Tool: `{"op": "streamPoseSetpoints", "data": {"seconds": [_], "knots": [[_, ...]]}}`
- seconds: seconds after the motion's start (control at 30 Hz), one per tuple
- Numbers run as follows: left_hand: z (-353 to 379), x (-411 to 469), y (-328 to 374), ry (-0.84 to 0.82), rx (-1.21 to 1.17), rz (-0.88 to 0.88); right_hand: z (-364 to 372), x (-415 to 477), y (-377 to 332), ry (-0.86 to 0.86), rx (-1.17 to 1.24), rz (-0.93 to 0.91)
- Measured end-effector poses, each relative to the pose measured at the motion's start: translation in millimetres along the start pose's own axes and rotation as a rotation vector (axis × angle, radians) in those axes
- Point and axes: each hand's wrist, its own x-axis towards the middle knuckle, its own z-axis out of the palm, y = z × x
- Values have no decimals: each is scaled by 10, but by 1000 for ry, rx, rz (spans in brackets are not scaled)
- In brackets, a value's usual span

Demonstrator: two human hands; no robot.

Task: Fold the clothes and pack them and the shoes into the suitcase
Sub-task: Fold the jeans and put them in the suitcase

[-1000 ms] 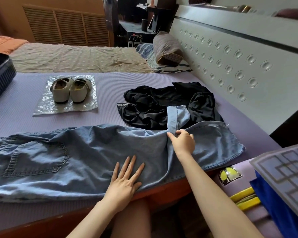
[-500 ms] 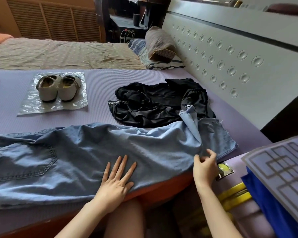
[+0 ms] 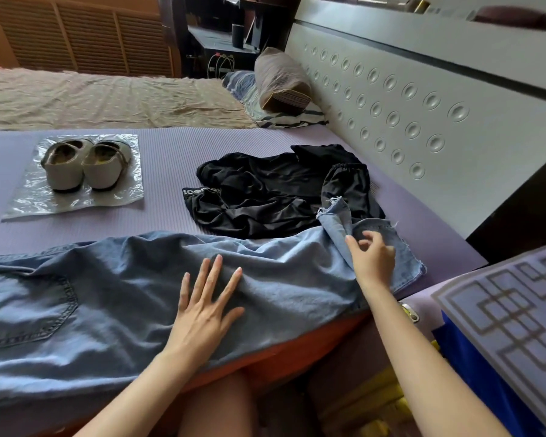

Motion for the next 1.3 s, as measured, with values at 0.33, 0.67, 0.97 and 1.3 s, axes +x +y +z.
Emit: {"op": "streamPoseSetpoints", "data": {"seconds": [0.33, 0.67, 0.97, 1.3], "knots": [[314, 22, -58, -65, -15, -12, 422, 440, -201, -188, -279, -131], [286, 10, -33, -48, -52, -12, 286, 613, -90, 90, 7, 73], [270, 16, -20, -64, -30, -19, -160, 685, 388, 285, -6, 353], [112, 232, 170, -78, -79, -55, -206, 681, 550, 127, -215, 306]]}}
